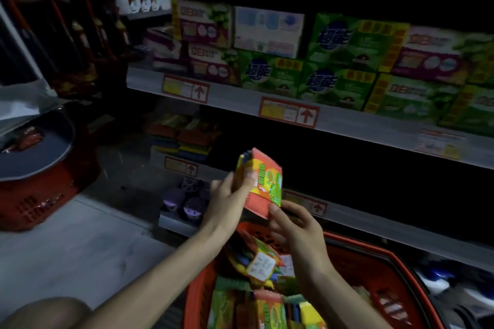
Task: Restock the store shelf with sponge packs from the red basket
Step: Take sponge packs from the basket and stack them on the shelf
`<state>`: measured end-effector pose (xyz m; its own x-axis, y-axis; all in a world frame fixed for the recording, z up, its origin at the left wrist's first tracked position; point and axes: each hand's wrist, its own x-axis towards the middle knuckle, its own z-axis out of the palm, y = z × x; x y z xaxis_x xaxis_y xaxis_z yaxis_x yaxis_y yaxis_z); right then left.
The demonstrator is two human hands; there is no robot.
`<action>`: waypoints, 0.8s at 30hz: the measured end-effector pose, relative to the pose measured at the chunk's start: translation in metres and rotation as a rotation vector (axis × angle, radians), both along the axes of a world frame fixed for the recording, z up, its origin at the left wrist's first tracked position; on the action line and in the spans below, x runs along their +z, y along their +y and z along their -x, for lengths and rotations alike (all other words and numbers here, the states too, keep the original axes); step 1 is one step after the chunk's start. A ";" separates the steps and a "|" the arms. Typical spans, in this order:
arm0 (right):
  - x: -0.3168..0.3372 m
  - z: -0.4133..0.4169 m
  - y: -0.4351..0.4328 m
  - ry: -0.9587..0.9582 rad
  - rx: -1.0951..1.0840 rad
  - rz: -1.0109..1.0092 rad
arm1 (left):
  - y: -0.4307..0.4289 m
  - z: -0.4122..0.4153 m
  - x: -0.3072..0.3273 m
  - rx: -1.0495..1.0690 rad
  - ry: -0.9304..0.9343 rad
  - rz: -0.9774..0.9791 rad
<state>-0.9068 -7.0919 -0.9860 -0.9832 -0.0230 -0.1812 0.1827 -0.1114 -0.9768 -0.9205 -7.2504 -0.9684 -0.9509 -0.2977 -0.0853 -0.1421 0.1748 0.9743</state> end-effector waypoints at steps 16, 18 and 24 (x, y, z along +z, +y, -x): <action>-0.006 0.047 -0.100 -0.020 -0.273 0.243 | -0.043 0.018 -0.021 0.157 0.393 0.278; -0.007 0.052 -0.105 -0.014 -0.311 0.245 | -0.044 0.023 -0.027 0.165 0.390 0.250; -0.016 0.066 -0.109 -0.014 -0.367 0.183 | -0.048 0.041 -0.037 0.247 0.384 0.256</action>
<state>-0.9724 -7.2006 -1.0024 -0.9294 0.2958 -0.2206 0.1120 -0.3435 -0.9325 -0.9616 -7.2985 -1.0050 -0.7981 -0.4828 0.3604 0.1496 0.4206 0.8948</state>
